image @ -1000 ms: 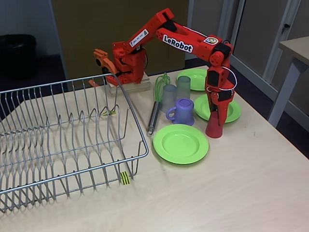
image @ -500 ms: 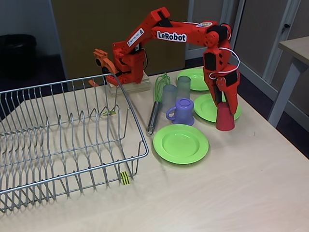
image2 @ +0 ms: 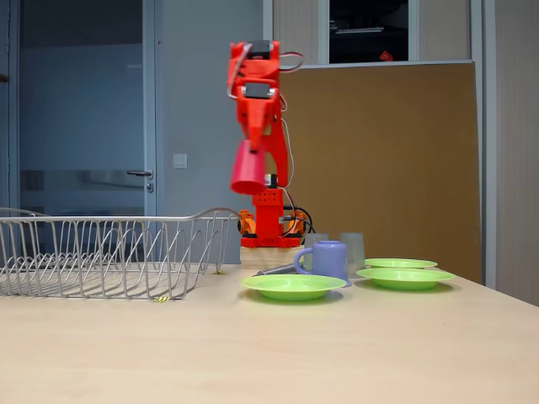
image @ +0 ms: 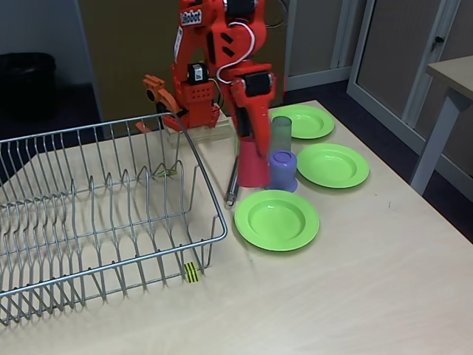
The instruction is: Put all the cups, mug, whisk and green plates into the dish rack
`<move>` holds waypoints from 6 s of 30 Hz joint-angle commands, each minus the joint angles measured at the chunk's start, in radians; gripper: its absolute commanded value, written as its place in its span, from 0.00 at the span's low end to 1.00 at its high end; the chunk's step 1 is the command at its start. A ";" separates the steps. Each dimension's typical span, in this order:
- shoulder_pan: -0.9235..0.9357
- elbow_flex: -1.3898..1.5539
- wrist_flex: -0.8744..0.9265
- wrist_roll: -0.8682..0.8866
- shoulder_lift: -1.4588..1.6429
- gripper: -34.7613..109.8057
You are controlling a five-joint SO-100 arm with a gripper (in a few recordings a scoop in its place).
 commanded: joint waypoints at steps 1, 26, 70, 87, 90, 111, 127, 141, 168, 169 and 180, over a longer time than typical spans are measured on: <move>0.169 -0.034 0.035 -0.107 0.037 0.27; 0.738 -0.744 -0.080 -0.459 -0.818 0.28; 0.554 -0.612 0.089 -0.397 -0.574 0.45; 0.067 0.071 0.058 0.132 0.057 0.43; -0.032 0.219 0.040 0.360 0.135 0.45; -0.718 0.675 -0.236 1.623 0.227 0.49; -0.764 1.091 -0.571 1.582 0.339 0.54; -0.696 1.173 -0.678 1.456 0.278 0.55; -0.624 1.189 -0.796 1.278 0.224 0.34; -0.621 1.163 -0.767 1.267 0.225 0.34; -0.617 0.811 -0.364 1.181 0.252 0.33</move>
